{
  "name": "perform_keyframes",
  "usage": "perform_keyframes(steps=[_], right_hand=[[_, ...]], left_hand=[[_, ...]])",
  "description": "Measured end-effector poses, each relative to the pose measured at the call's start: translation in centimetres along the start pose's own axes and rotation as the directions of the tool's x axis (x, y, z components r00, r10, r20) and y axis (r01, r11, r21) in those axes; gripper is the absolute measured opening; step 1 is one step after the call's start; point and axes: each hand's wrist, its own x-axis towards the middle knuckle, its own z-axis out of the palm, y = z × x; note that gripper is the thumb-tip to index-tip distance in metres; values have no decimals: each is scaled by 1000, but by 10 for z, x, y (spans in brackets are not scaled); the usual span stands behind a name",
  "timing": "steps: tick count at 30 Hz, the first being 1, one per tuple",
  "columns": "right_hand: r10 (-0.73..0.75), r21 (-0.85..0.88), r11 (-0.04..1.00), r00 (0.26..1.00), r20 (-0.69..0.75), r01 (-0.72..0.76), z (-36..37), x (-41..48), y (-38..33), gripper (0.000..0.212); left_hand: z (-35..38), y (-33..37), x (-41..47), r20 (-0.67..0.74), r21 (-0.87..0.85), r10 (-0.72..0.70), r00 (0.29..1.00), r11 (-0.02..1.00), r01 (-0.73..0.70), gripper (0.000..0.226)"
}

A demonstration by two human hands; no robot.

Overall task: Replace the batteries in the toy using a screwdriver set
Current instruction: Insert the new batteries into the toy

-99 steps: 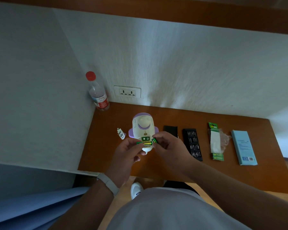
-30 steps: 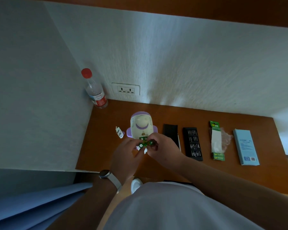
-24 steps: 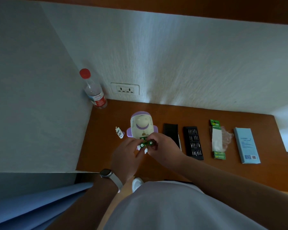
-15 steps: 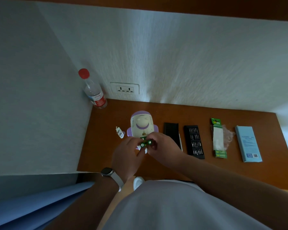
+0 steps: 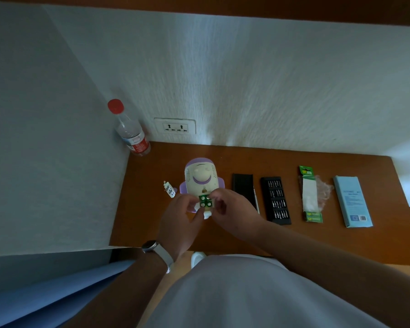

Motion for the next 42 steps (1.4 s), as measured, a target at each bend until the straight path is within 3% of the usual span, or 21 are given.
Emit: perform_keyframes(steps=[7, 14, 19, 30, 33, 37, 42], right_hand=[[165, 174, 973, 984, -71, -150, -2, -2, 8, 21], [271, 261, 929, 963, -4, -261, 2, 8, 4, 42], [269, 304, 915, 963, 32, -265, 5, 11, 2, 66], [281, 327, 897, 955, 93, -296, 8, 12, 6, 74], [269, 364, 886, 957, 105, -289, 7, 12, 9, 71], [237, 443, 861, 968, 86, -250, 7, 10, 11, 60], [212, 485, 847, 975, 62, -215, 2, 7, 10, 52]], left_hand=[[0, -1, 11, 56, -218, -244, 968, 943, 251, 45], [1, 3, 17, 151, -354, -319, 936, 867, 352, 62], [2, 8, 19, 222, -418, -331, 917, 818, 396, 64], [-1, 9, 24, 367, -543, -320, 873, 688, 481, 65], [-3, 7, 27, 403, -542, -320, 858, 672, 505, 78], [-1, 1, 26, 392, -569, -281, 876, 674, 471, 72], [-6, 3, 24, 344, -670, -256, 903, 607, 427, 63]])
